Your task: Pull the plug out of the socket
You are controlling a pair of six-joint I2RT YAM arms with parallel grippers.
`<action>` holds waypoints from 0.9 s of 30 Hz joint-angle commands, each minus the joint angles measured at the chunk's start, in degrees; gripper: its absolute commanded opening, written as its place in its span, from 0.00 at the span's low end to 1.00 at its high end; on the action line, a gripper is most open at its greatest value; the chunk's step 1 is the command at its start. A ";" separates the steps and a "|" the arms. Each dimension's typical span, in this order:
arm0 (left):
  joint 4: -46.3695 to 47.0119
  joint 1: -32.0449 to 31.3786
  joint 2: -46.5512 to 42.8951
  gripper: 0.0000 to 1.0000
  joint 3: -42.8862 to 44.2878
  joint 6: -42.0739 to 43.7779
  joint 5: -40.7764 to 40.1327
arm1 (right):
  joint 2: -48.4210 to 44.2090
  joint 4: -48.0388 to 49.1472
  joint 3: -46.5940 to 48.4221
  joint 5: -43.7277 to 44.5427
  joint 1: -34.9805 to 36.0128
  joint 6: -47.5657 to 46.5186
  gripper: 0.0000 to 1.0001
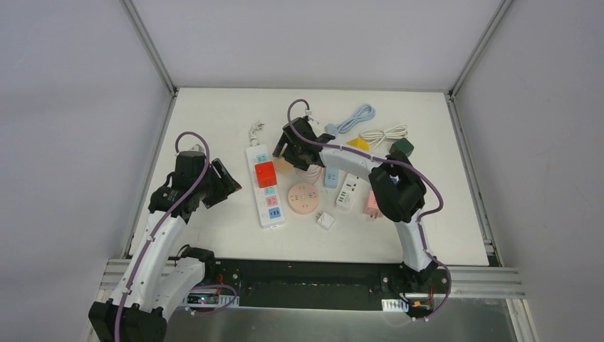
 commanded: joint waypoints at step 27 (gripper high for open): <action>-3.05 0.23 -2.71 0.61 -1.09 -1.36 -6.15 | -13.34 -4.78 0.23 12.14 10.88 -18.07 1.00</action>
